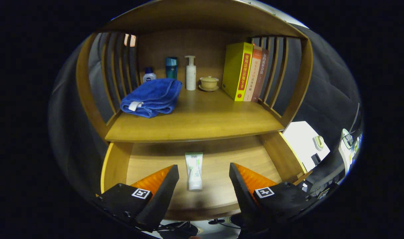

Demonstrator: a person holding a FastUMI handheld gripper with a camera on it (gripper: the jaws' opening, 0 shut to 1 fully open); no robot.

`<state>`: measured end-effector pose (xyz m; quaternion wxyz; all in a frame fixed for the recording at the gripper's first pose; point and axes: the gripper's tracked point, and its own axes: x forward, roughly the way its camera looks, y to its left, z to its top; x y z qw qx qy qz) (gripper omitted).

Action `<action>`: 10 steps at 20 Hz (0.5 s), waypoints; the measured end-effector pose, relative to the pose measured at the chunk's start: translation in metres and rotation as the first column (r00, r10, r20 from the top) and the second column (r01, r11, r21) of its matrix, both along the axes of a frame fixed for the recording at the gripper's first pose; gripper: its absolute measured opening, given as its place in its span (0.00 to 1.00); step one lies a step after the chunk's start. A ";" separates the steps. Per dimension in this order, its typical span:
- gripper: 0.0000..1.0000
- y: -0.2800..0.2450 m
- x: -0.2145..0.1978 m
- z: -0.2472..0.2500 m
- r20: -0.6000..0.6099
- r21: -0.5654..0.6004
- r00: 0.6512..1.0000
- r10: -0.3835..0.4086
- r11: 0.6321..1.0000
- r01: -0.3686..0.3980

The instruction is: Pull open the drawer, take out the items inside it, and place them on the countertop above the cabinet.

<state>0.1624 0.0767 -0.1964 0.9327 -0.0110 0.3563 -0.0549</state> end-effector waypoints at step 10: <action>0.99 0.007 0.015 -0.087 -0.253 0.077 0.965 -0.067 0.993 0.089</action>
